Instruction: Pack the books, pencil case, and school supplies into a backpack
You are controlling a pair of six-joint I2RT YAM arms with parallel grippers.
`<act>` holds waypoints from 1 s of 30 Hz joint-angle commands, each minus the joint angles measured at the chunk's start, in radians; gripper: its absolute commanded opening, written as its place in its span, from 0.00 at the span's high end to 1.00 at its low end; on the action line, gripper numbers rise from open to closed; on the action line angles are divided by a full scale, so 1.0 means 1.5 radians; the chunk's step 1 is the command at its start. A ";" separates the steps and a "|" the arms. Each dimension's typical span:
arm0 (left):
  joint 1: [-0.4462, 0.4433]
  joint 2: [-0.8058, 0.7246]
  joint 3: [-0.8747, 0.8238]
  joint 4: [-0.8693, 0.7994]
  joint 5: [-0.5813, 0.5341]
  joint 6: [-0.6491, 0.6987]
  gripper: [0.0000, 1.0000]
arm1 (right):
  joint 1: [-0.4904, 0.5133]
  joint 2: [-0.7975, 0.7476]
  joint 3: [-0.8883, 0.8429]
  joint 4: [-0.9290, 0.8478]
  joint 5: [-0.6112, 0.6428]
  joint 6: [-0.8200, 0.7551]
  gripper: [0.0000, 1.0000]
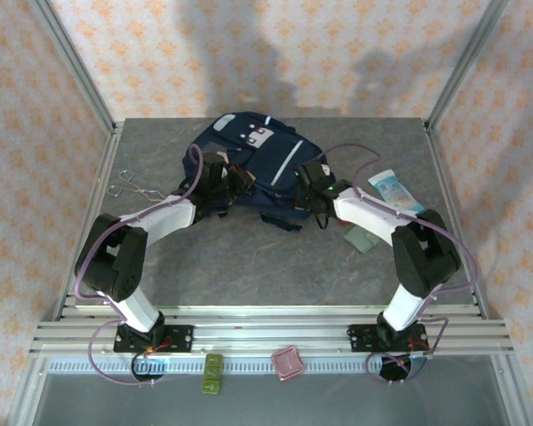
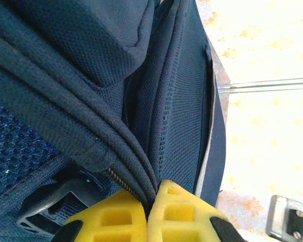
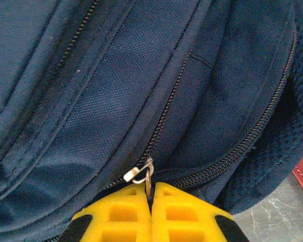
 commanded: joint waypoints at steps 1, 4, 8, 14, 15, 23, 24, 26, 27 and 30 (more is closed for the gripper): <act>0.024 -0.019 0.034 0.011 -0.025 0.067 1.00 | 0.013 -0.049 -0.018 -0.027 0.019 -0.030 1.00; 0.035 0.021 0.076 -0.003 -0.007 0.100 1.00 | 0.074 -0.054 -0.009 -0.020 -0.002 -0.046 1.00; 0.049 0.078 0.154 -0.058 0.004 0.154 1.00 | 0.137 -0.033 0.008 0.003 -0.052 -0.037 1.00; 0.053 0.059 0.156 -0.065 0.003 0.163 0.56 | 0.170 -0.011 0.019 0.100 -0.098 0.002 1.00; 0.053 0.048 0.142 -0.065 0.003 0.161 0.53 | 0.170 -0.007 0.022 0.106 -0.096 0.002 1.00; 0.015 -0.107 -0.066 -0.058 -0.069 0.115 0.38 | 0.169 0.016 0.028 0.125 -0.109 0.000 1.00; 0.006 -0.116 -0.080 -0.053 -0.076 0.107 0.38 | 0.170 0.017 0.027 0.125 -0.110 0.000 1.00; -0.017 -0.125 -0.106 -0.030 -0.088 0.083 0.36 | 0.170 0.017 0.026 0.132 -0.112 0.002 1.00; -0.027 -0.125 -0.114 -0.018 -0.094 0.073 0.35 | 0.170 0.017 0.026 0.133 -0.113 0.002 1.00; -0.055 -0.104 -0.117 0.010 -0.101 0.055 0.34 | 0.170 0.021 0.026 0.137 -0.115 0.006 1.00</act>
